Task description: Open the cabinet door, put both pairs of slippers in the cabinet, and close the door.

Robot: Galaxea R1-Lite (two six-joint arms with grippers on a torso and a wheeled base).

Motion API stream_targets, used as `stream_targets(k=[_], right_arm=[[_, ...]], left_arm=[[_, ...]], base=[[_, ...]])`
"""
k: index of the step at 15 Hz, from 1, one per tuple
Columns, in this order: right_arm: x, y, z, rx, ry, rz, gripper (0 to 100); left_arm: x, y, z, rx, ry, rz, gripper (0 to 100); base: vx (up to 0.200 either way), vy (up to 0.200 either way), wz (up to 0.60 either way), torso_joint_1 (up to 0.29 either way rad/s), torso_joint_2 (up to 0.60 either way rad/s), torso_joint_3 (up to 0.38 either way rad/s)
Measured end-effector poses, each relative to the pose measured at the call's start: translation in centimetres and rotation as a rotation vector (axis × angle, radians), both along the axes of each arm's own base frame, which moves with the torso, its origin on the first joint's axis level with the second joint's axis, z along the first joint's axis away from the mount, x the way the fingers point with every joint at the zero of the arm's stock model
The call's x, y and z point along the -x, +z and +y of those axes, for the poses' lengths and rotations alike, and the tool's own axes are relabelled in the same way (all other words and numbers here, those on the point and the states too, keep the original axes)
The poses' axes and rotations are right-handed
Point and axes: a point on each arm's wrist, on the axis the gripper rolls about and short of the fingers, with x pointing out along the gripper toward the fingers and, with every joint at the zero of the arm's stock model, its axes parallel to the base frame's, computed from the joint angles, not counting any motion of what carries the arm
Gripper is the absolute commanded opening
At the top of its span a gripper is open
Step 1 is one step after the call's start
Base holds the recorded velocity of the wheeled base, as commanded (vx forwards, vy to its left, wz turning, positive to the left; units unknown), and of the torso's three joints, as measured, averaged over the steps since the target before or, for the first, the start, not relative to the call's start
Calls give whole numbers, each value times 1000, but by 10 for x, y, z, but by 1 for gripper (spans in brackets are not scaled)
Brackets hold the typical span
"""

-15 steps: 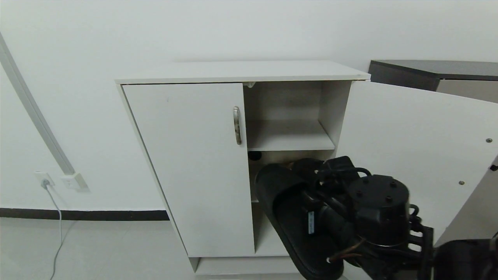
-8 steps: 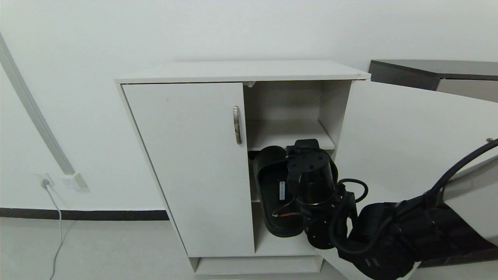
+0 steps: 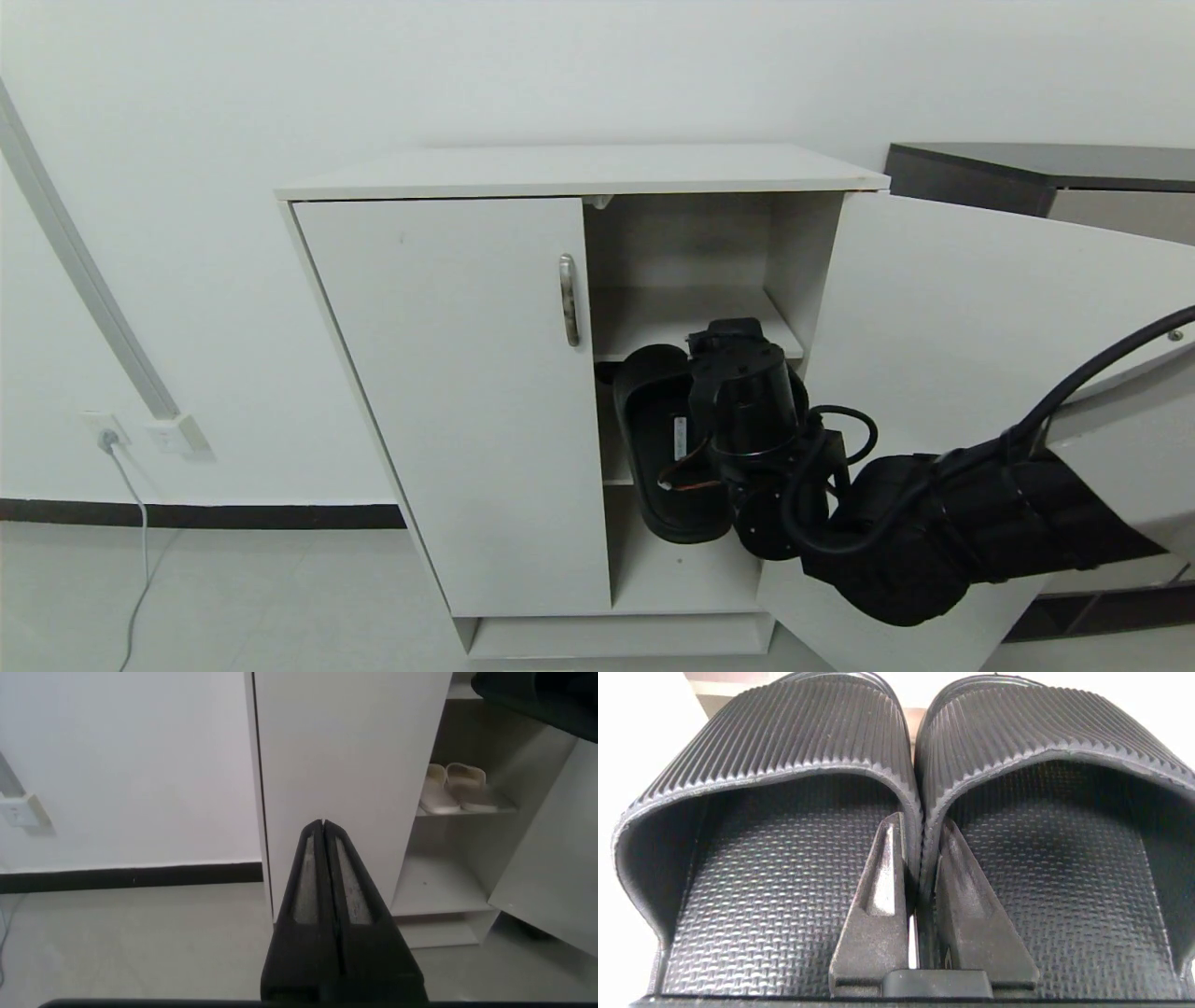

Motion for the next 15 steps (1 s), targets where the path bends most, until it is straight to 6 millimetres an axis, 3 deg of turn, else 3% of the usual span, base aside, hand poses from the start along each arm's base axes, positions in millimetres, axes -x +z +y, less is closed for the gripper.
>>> stream_targets(k=[3,15], right_arm=[[0,4,-2,-9,0,-4,0],[2,10,-3,-21,1,-14,0]], left_arm=[[0,0,0,0,0,0,0],[0,0,0,0,-2,0,0]], base=[[0,0,0,0,0,0],[200,0,0,0,5,4]])
